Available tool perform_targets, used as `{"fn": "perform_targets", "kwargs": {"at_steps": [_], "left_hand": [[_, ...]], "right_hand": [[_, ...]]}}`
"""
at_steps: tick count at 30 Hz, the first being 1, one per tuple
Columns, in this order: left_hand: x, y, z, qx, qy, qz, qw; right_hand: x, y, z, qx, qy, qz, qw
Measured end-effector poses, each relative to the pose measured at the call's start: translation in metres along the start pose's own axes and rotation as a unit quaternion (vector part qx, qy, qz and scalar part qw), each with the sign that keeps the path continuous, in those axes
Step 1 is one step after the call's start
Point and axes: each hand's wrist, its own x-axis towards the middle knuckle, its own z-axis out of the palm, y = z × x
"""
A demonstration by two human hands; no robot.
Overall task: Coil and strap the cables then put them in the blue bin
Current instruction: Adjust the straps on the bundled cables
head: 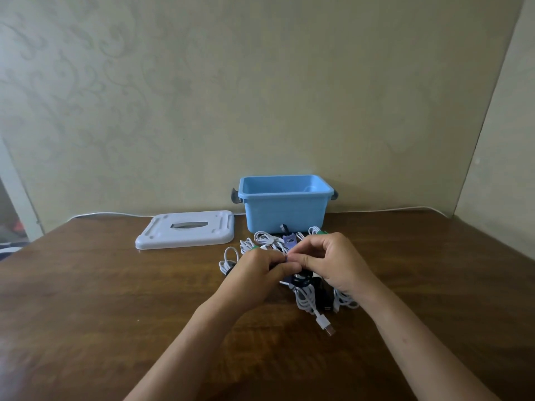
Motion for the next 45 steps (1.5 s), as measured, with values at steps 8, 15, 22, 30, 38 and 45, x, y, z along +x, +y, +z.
{"fn": "perform_targets", "kwargs": {"at_steps": [8, 15, 22, 30, 38, 45], "left_hand": [[-0.003, 0.002, 0.004, -0.074, 0.041, -0.009, 0.996], [-0.004, 0.001, 0.005, -0.099, 0.061, -0.004, 0.993], [-0.003, -0.004, 0.005, -0.108, 0.07, 0.007, 0.992], [-0.005, -0.004, 0.004, -0.092, 0.055, 0.01, 0.994], [-0.003, -0.007, 0.005, -0.062, 0.052, 0.042, 0.996], [0.0, -0.012, 0.007, -0.017, 0.051, 0.067, 0.996]], "right_hand": [[-0.002, 0.003, 0.009, 0.041, 0.079, 0.023, 0.996], [-0.003, 0.007, 0.014, 0.093, 0.095, 0.021, 0.991], [-0.004, 0.004, 0.022, 0.132, 0.122, 0.038, 0.983], [-0.005, 0.006, 0.014, 0.047, 0.15, 0.032, 0.987], [-0.001, 0.007, 0.008, 0.06, 0.084, 0.063, 0.993], [-0.002, 0.003, 0.0, 0.049, -0.018, 0.073, 0.996]]}}
